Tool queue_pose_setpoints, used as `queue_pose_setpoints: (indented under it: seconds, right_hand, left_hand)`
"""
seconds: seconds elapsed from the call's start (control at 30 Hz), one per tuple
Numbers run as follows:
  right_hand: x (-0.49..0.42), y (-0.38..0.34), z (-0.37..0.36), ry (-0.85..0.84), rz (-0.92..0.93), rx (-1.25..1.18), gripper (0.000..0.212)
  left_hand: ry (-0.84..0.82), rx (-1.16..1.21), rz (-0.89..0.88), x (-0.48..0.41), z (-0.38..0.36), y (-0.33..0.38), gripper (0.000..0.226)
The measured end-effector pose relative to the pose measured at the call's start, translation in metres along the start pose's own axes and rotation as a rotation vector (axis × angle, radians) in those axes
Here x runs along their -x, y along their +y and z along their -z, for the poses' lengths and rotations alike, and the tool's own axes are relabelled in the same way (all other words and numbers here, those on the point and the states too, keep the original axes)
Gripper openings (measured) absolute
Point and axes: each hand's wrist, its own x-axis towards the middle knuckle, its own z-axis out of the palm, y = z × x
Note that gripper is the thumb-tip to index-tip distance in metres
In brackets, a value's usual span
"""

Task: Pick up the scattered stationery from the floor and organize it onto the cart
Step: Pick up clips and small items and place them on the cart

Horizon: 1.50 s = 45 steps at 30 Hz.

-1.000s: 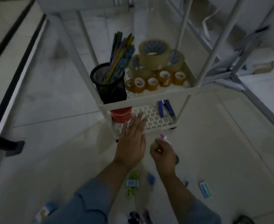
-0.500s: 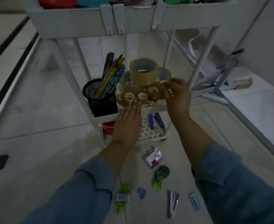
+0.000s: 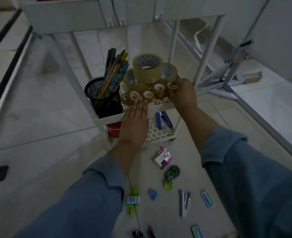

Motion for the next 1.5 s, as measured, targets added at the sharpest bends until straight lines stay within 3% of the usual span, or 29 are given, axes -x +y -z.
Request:
queue_pose_setpoints:
  seconds: [0.13,0.2,0.3,0.4,0.5,0.67,0.77,0.97,1.17,1.5]
  right_hand:
    - [0.057,0.001,0.013,0.147,0.218,-0.181,0.020]
    - [0.099,0.013,0.015,0.245,0.144,-0.271,0.018]
    - [0.173,0.049,0.001,0.217,-0.078,-0.324,0.016]
    - [0.242,0.087,-0.022,0.095,-0.307,-0.304,0.019]
    - [0.300,0.123,-0.037,-0.069,-0.556,-0.223,0.020]
    - [0.366,0.172,-0.044,-0.559,-0.770,0.046,0.044]
    - [0.385,0.185,-0.046,-0.661,-0.739,0.101,0.047]
    - [0.390,0.197,-0.051,-0.597,-0.618,0.007,0.041]
    - [0.335,0.226,-0.044,-0.217,-0.688,-0.125,0.044]
    - [0.310,0.244,-0.052,-0.347,-0.677,-0.011,0.042]
  left_hand:
    - [-0.019,0.020,-0.016,0.002,0.002,-0.001,0.061]
    - [0.020,0.075,-0.050,0.007,0.002,-0.001,0.062]
    - [0.135,0.207,-0.162,0.036,-0.013,0.001,0.060]
    - [0.052,0.290,-0.248,0.086,-0.052,0.013,0.054]
    - [-0.296,0.347,-0.228,0.140,-0.094,0.033,0.054]
    - [-0.530,0.314,-0.238,0.195,-0.148,0.074,0.055]
    - [-0.663,0.309,-0.215,0.220,-0.165,0.091,0.055]
    - [-0.915,0.133,-0.151,0.233,-0.186,0.101,0.064]
    - [-1.050,-0.091,-0.192,0.221,-0.202,0.110,0.061]
    - [-1.102,-0.184,-0.224,0.213,-0.202,0.112,0.064]
